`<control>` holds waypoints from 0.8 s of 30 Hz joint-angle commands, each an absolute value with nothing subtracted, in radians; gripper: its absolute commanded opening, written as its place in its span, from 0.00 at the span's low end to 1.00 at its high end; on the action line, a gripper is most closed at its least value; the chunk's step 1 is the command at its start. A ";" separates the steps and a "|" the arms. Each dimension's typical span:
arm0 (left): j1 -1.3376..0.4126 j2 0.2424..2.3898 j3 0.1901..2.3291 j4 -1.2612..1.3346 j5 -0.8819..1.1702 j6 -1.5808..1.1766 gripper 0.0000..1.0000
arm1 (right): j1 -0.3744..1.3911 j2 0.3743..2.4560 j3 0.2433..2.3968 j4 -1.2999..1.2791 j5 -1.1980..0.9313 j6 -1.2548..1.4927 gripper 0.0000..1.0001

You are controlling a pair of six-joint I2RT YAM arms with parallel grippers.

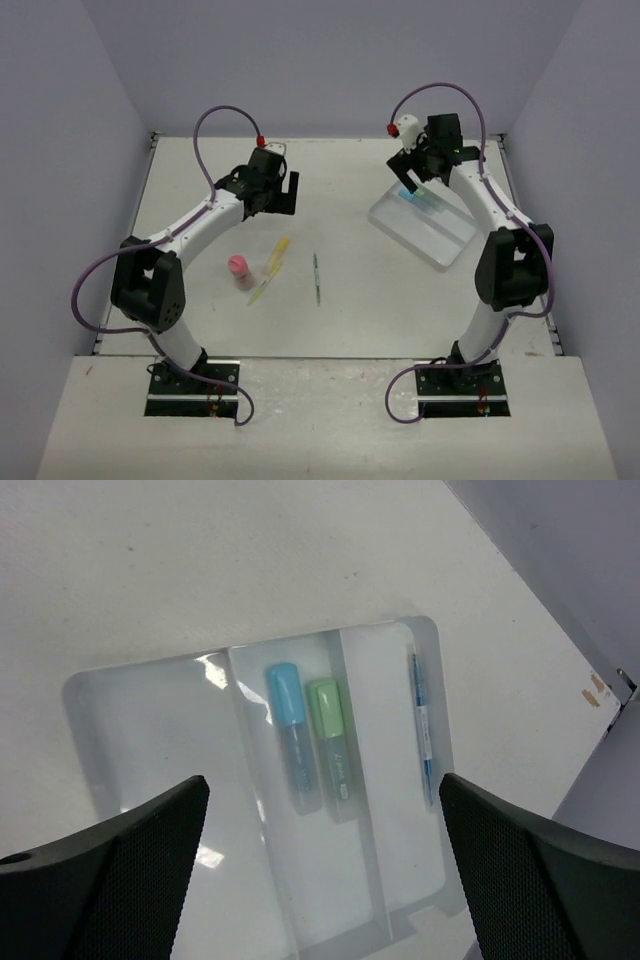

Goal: Sort the stationery into containers
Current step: Pick up the pen from the center of the board.

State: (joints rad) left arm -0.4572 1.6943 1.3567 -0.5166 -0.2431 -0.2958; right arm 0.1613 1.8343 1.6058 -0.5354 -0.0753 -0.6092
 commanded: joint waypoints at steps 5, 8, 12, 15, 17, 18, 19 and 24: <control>-0.449 1.777 1.339 -0.470 -0.159 -0.305 0.82 | 0.293 1.492 1.353 -0.398 -0.116 -0.247 0.99; -0.451 1.790 1.315 -0.468 -0.140 -0.304 0.75 | 0.349 1.412 1.252 -0.361 -0.098 -0.150 0.99; -0.451 1.800 1.270 -0.450 -0.094 -0.298 0.72 | 0.397 1.291 1.091 -0.267 -0.145 -0.026 0.99; -0.453 1.811 1.244 -0.439 -0.074 -0.295 0.67 | 0.402 1.233 1.045 -0.251 -0.180 0.066 0.99; -0.454 1.824 1.235 -0.433 -0.070 -0.298 0.62 | 0.402 1.219 1.048 -0.284 -0.188 0.120 0.99; -0.454 1.830 1.230 -0.430 -0.068 -0.301 0.60 | 0.403 1.201 1.048 -0.296 -0.191 0.146 0.99; -0.455 1.835 1.224 -0.424 -0.066 -0.303 0.59 | 0.407 1.187 1.037 -0.299 -0.196 0.161 0.99; -0.470 1.878 1.198 -0.405 -0.073 -0.311 0.51 | 0.423 1.118 0.995 -0.285 -0.182 0.236 0.99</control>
